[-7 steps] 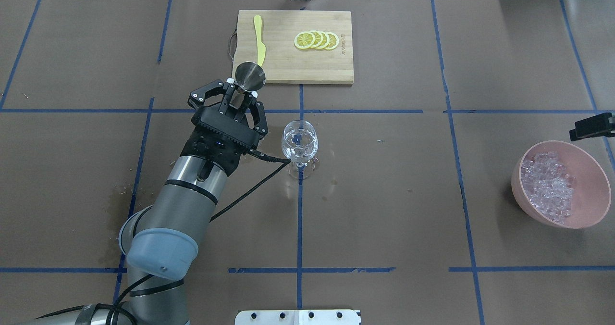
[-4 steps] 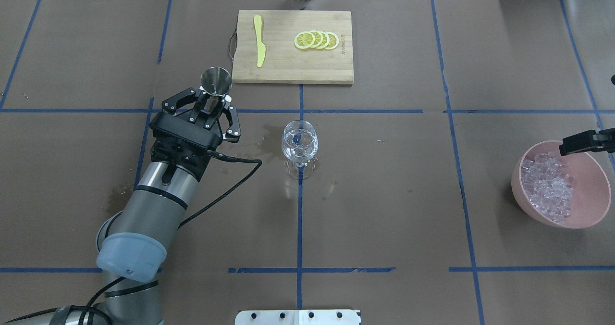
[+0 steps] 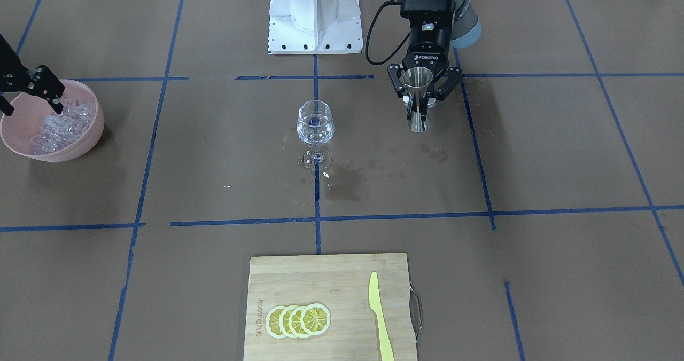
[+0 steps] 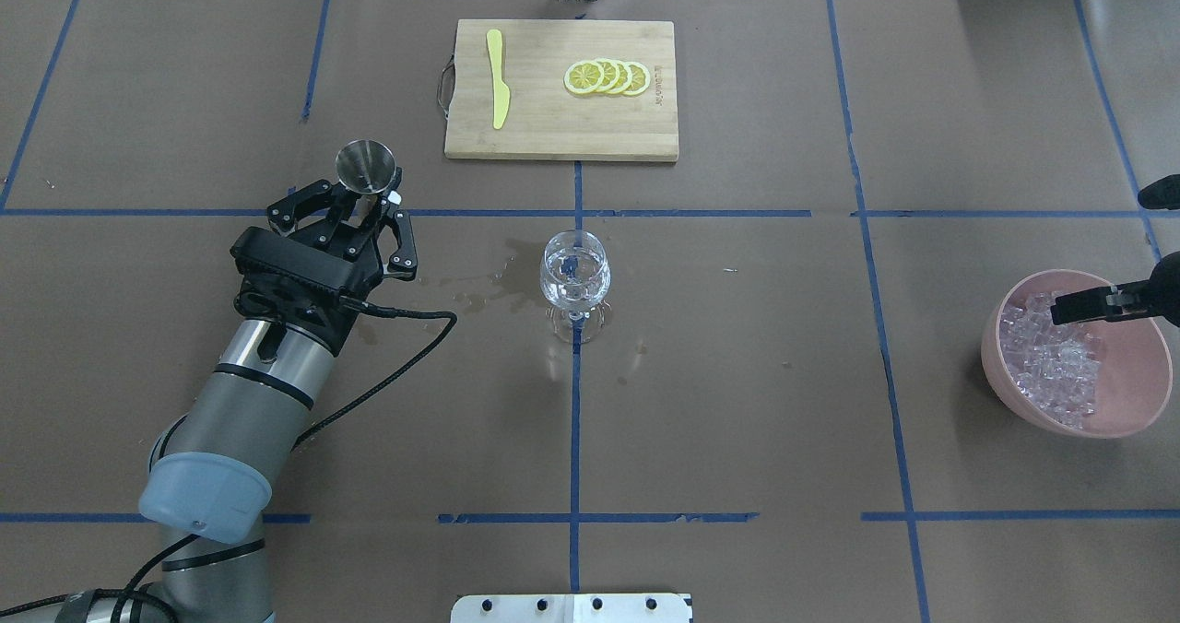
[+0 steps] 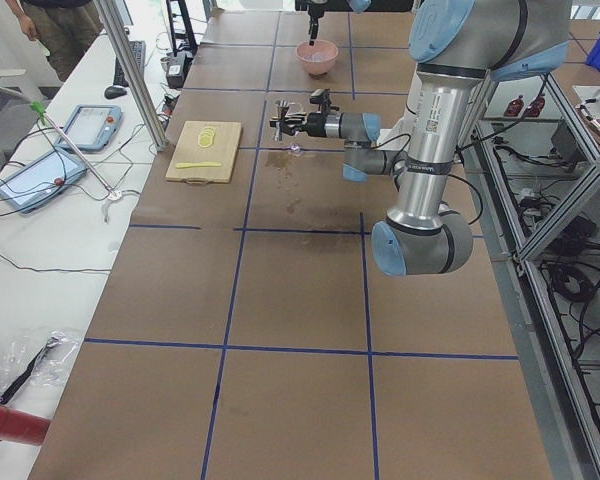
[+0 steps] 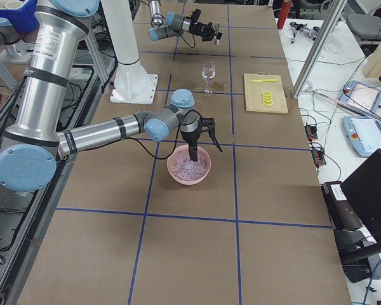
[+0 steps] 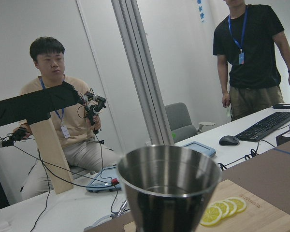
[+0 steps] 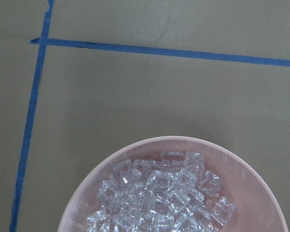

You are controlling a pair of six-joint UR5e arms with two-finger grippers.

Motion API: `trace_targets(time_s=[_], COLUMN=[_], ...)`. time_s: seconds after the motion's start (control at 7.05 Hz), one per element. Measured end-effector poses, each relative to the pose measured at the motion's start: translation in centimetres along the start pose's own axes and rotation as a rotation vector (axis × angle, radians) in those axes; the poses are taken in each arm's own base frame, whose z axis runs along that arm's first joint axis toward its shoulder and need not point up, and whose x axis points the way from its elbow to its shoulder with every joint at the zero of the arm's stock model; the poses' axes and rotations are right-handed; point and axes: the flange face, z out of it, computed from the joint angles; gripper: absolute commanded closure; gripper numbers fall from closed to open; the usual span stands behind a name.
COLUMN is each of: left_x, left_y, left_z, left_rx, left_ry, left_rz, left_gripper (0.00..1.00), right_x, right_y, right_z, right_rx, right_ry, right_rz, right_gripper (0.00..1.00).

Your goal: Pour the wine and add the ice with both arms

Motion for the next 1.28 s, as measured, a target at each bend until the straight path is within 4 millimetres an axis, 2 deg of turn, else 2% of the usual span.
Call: trace_targets(time_s=[0.57,0.71,0.99,1.13,1.28], left_x=[-1.4,-2.0,-3.1,-4.1,-4.9], left_y=[1.2,1.8,2.8,3.5,4.1], left_z=[-0.3,-0.6,-1.0,-1.4,-1.7], left_rx=[-0.006,-0.009,-0.015,-0.017,-0.018], left_ry=[-0.006,-0.008,-0.011,-0.011,-0.011], left_rz=[0.002,-0.012,-0.017,-0.015,-0.015], left_gripper=[1.0,1.0,1.0,1.0,1.0], right_x=[0.4,0.7,0.9,0.9,0.9], right_y=[2.6,2.9,3.1,3.1,2.9], right_z=[3.8,4.3,5.0,5.3,5.8], right_rx=[-0.032,-0.031,-0.035,-0.038,-0.042], right_ry=[0.01,0.004,0.003,0.005,0.007], right_rz=[-0.015,-0.014,-0.014,-0.013,-0.013], right_gripper=[0.01,0.04,0.17,0.18,0.24])
